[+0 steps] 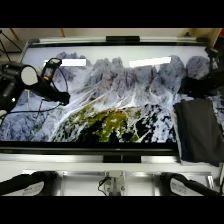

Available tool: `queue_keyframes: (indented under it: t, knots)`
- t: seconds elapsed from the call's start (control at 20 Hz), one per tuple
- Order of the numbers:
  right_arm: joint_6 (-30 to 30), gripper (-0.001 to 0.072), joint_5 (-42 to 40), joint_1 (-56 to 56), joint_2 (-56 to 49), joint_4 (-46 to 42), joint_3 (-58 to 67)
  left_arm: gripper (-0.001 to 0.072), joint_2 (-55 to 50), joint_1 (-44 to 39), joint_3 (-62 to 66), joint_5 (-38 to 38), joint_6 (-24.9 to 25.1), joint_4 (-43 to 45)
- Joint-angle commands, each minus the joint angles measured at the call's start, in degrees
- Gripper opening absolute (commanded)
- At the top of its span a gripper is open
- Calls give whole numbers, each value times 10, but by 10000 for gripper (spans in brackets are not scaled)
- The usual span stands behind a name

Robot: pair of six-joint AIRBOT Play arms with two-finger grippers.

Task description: Fold the shirts.

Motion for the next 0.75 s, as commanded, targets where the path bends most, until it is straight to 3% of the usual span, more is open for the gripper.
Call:
queue_keyframes:
  t: [0.0, 0.7]
  knots:
    - [-1, 509, -1, 33, -8, -7, 1, 542, -2, -1, 0, 12, -3, -9]
    - [-1, 509, -2, 32, -8, -2, 1, 542, -2, -1, 0, 11, -3, -10]
